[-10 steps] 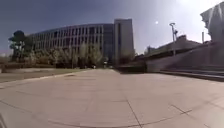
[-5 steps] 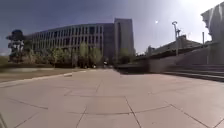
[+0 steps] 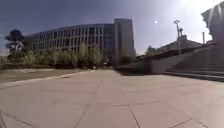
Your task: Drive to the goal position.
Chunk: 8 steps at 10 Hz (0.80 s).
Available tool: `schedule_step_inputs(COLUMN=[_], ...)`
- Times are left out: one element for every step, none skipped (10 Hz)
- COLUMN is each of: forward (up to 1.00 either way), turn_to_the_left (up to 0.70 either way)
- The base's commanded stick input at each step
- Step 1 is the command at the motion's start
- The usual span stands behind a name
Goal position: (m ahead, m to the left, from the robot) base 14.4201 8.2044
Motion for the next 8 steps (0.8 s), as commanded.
schedule_step_inputs(forward=[1.0, 1.0, 1.0, 1.0, 1.0, 1.0, 1.0, 1.0], turn_to_the_left=[-0.27, -0.27, -0.19, 0.0, 0.0, 0.0, 0.0, 0.0])
